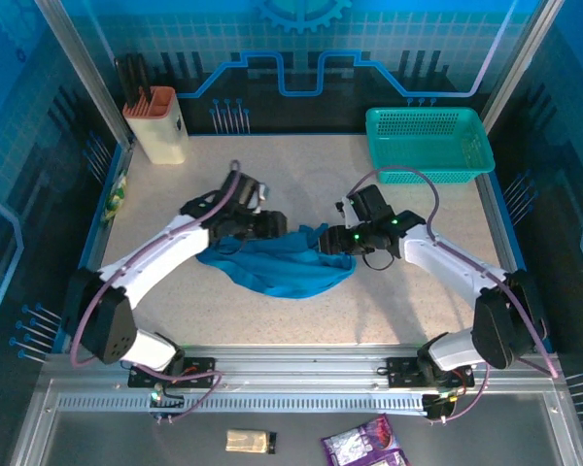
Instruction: Fold the inside-out t-shirt
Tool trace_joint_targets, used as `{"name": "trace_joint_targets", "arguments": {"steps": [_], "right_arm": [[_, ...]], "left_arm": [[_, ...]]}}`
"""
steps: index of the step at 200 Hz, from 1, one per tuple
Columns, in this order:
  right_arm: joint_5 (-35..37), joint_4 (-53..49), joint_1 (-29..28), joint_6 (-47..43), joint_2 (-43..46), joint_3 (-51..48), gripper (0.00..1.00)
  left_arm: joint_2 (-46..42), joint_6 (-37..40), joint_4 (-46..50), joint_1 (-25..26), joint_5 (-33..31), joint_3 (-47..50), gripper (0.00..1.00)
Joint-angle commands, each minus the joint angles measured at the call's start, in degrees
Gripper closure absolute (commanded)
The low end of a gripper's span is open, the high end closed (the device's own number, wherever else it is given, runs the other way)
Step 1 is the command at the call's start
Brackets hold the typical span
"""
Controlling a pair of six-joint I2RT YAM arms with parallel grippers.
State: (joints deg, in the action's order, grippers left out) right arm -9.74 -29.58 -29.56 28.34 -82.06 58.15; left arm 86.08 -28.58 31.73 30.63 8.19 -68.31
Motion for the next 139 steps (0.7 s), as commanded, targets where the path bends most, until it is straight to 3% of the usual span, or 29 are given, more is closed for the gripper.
{"name": "trace_joint_targets", "arguments": {"steps": [1,43,79,99,121,139], "right_arm": [[-2.3,-2.3,0.0,-0.7,-1.3,0.5,0.45],[-3.3,-0.1,-0.1,1.0,-1.0,-1.8,0.70],[-1.6,0.2,-0.1,1.4,-0.1,-1.5,1.00],[1.0,-0.5,0.1,0.8,1.1,0.6,1.00],[4.0,-2.1,1.4,-0.7,2.4,5.5,1.00],[6.0,-3.7,3.3,-2.3,3.9,11.0,1.00]], "left_arm": [[5.4,-0.5,3.0,4.6,2.8,-4.5,0.37],[12.1,2.0,5.9,9.7,3.2,-8.2,0.40],[13.3,2.5,7.7,9.8,-0.5,-8.8,0.69],[12.7,4.0,9.3,9.4,-3.0,-10.0,0.89],[9.8,6.3,11.0,6.3,-5.2,-12.2,0.97],[6.1,8.5,12.4,0.7,-4.3,-14.6,0.99]]}}
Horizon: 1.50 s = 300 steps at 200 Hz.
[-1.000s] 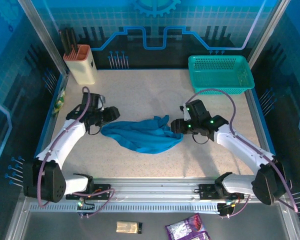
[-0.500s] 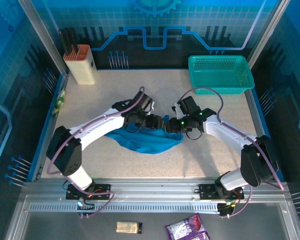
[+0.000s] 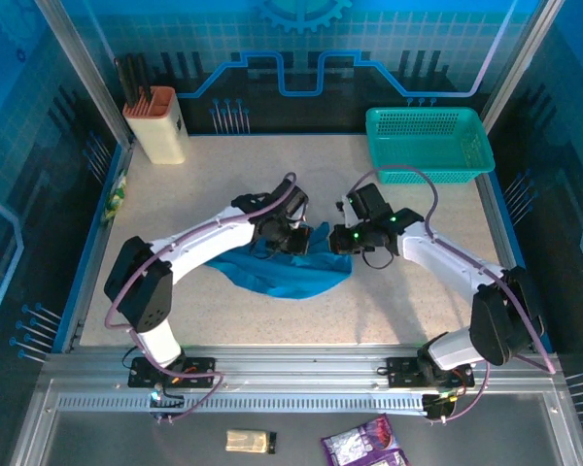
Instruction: Fold the inside-out t-shirt
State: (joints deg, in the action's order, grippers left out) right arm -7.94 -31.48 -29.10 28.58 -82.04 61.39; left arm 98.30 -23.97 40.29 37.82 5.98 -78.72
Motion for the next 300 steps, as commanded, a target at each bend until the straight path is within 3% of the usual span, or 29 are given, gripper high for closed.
{"name": "trace_joint_targets", "arguments": {"steps": [1,33,54,87,111,130,142,153,166,200,245,274,300], "right_arm": [[4.3,-1.9,3.0,-2.6,3.9,8.1,1.00],[6.6,-5.2,6.8,-5.0,6.9,18.0,1.00],[9.4,-7.3,8.6,-5.9,11.0,19.0,1.00],[10.5,-9.3,11.7,-4.6,19.2,8.7,1.00],[4.9,-8.2,12.0,-0.2,22.2,-5.0,1.00],[1.3,-7.3,11.5,4.7,21.7,-15.0,1.00],[1.7,-8.1,11.1,5.9,21.0,-17.3,0.85],[3.2,-8.9,10.4,6.0,20.5,-17.4,0.66],[4.9,-9.1,9.2,5.5,20.0,-15.7,0.59],[4.5,-7.9,5.1,2.6,14.1,-8.2,0.54],[4.1,-7.7,-3.4,0.6,1.8,-0.9,0.50],[8.9,-10.4,-8.2,2.1,-4.6,1.4,0.49],[14.7,-10.6,-9.8,5.0,-7.5,0.0,0.45]], "left_arm": [[-6.3,4.1,3.9,-6.8,-2.0,-4.4,0.99],[-13.1,7.4,7.9,-18.7,2.6,-9.7,1.00],[-17.7,8.8,10.0,-24.6,3.1,-9.9,1.00],[-25.3,8.3,10.3,-30.3,5.1,0.4,1.00],[-29.4,2.8,4.4,-30.4,11.9,16.5,1.00],[-31.6,-2.0,-2.1,-29.0,14.7,29.4,0.97],[-32.0,-3.1,-3.4,-28.5,14.1,34.1,0.81],[-32.0,-2.9,-3.0,-28.2,13.1,35.5,0.70],[-32.1,-1.9,-2.1,-27.9,11.8,34.8,0.60],[-29.0,1.0,-0.5,-24.4,9.8,26.5,0.48],[-16.9,2.8,0.8,-9.6,1.6,14.2,0.41],[-7.7,6.1,3.4,-0.9,-3.2,6.9,0.38],[-0.7,8.6,4.7,3.7,-7.3,3.0,0.36]]}}
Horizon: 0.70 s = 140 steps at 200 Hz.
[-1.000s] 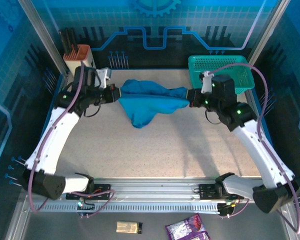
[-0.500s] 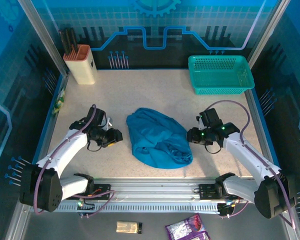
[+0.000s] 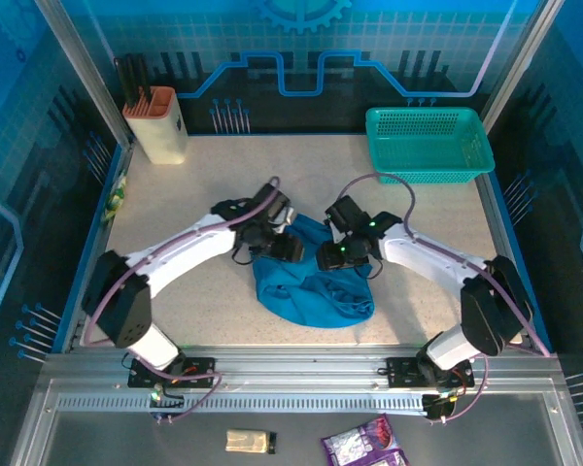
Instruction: Fold the inside-out t-shirt
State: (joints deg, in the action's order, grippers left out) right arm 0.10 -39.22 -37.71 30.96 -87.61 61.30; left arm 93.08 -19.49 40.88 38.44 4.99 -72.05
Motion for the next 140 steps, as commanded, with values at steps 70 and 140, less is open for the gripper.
{"name": "trace_joint_targets", "arguments": {"steps": [70,140], "right_arm": [[9.9,-1.9,1.0,1.5,-4.4,-4.5,0.66],[8.5,-4.6,16.0,-7.2,9.4,-5.3,1.00]], "left_arm": [[12.5,6.6,2.7,1.8,-10.2,-2.0,0.50],[-6.1,5.6,-3.4,-14.6,1.1,8.1,0.99]]}}
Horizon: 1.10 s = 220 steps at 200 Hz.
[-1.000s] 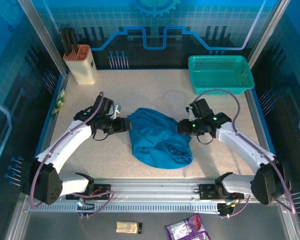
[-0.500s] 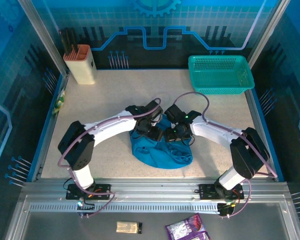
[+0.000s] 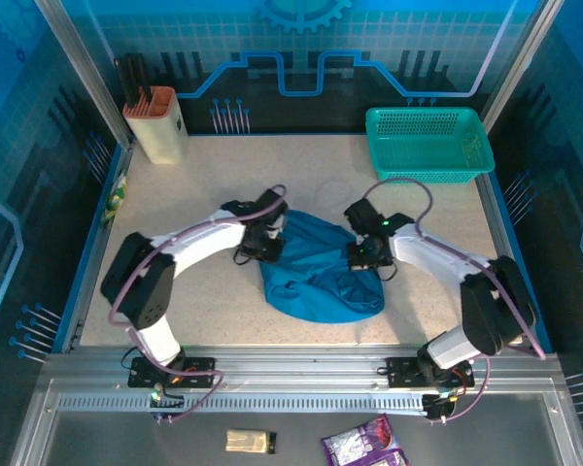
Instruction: Fold the inside-out t-shirt
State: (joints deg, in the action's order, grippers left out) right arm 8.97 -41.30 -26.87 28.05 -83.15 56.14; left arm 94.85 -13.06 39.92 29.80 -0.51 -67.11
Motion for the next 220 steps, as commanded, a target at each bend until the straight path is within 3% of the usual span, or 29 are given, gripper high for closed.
{"name": "trace_joint_targets", "arguments": {"steps": [1,32,54,94,115,138,162,198,209,220], "right_arm": [[-0.5,-2.5,5.4,-4.5,5.1,0.0,1.00],[-4.3,-2.4,10.0,-7.9,7.0,1.2,1.00],[-16.2,0.6,10.4,-10.2,6.1,1.7,1.00],[-27.2,5.8,7.8,-6.3,4.7,3.4,1.00],[-29.2,6.8,7.1,-4.8,5.2,3.7,1.00],[-29.2,6.9,7.0,-4.0,6.5,3.3,1.00],[-28.3,6.3,7.1,-3.7,7.3,2.5,1.00],[-26.3,5.7,7.4,-3.4,7.8,1.7,1.00],[-24.9,5.3,7.4,-3.5,7.9,1.7,1.00],[-23.9,5.0,7.7,-3.7,8.0,1.8,1.00]], "left_arm": [[-8.2,-0.8,-2.4,-6.3,6.9,3.3,0.99],[-14.0,-1.9,-1.4,-13.0,10.0,6.1,0.99],[-15.4,-1.2,-1.0,-11.9,12.9,5.2,0.88],[-11.8,-1.2,-8.7,2.1,14.7,1.7,0.55],[-3.4,5.0,-5.3,9.7,11.7,-5.3,0.47],[5.4,12.1,-1.5,13.9,6.5,-11.3,0.39],[12.9,19.3,4.0,16.4,-0.8,-17.5,0.37],[18.7,25.4,9.6,16.4,-2.8,-21.0,0.40],[19.0,26.0,10.2,16.3,-3.5,-20.5,0.45],[18.8,26.1,10.4,15.9,-4.0,-19.6,0.60]]}}
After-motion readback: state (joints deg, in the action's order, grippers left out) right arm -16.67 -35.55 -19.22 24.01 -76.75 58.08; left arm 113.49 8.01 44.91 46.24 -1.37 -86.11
